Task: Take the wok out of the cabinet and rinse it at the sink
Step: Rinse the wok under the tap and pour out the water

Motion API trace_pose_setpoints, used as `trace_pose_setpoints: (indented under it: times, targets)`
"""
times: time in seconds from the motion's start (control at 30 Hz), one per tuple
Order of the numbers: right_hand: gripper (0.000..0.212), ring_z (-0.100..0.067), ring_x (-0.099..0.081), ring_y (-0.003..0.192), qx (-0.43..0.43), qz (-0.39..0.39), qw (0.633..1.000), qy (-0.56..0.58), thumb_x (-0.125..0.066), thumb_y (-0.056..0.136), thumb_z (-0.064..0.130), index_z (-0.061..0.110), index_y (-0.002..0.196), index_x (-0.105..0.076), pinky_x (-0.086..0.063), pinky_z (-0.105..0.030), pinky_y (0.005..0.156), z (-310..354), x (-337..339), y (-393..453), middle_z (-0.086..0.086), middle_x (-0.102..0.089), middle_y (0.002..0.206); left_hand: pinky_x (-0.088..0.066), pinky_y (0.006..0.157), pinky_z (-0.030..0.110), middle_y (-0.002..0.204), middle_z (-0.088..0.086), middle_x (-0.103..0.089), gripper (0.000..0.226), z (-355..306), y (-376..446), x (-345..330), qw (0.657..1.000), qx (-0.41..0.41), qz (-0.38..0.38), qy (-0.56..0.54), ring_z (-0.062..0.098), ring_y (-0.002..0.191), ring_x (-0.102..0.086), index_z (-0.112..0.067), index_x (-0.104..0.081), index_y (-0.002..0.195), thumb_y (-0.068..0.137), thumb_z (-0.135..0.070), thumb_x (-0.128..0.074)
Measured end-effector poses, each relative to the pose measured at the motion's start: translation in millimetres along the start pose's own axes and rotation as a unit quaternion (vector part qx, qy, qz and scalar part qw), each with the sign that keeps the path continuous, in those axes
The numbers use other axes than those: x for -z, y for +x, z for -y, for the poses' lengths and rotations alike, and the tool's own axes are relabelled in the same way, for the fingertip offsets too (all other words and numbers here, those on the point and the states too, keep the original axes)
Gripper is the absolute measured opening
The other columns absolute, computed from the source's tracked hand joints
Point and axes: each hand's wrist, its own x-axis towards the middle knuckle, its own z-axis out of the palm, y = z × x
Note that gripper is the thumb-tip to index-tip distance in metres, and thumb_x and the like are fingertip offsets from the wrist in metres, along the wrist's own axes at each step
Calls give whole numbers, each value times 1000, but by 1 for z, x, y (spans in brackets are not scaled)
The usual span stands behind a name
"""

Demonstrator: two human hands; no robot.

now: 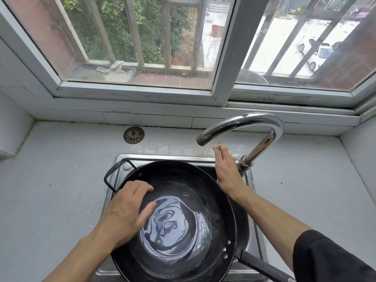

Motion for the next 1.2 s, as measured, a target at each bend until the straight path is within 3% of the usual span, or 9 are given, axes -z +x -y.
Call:
trace_pose_setpoints:
  times: [0.23,0.7,0.9,1.03,1.2]
  targets:
    - [97,-34,-48,109,8,11,1000,-21,-62,50,-23,-3,140,-32,-43,-40,96,2,3,0,-22,-36,136,-51,86,34,110,-12,-54,38,1,-2,-3,1000,-7,1,12,11,102,-52,-23,-55,116,90,-50,-44]
    - [93,-35,-50,108,6,8,1000,-16,-59,59,-25,-2,144,-30,-45,-41,97,1,8,-5,-22,-32,142,-50,87,29,111,-12,-55,40,1,-5,-2,1000,-7,-8,18,9,103,-52,-23,-56,115,90,-51,-42]
    - [79,-38,-39,127,31,0,999,-30,-77,65,4,4,136,-43,-37,-45,108,2,22,-19,-24,-35,143,-50,86,29,111,-12,-53,40,-2,-9,0,1000,-8,-10,27,9,102,-52,-25,-55,114,88,-52,-41]
    - [75,-37,-30,136,32,-17,999,0,-74,74,12,7,139,-39,-29,-45,115,7,33,-45,-22,-30,147,-49,83,26,109,-13,-52,37,-5,-15,7,999,-11,3,43,8,99,-50,-26,-55,111,88,-52,-42]
    - [69,-31,-28,139,21,-3,1000,-5,-71,81,20,10,141,-39,-24,-40,117,12,48,-87,-17,-31,150,-48,89,31,111,-10,-54,28,-3,-16,24,997,-20,28,69,12,103,-50,-24,-56,111,88,-40,-62]
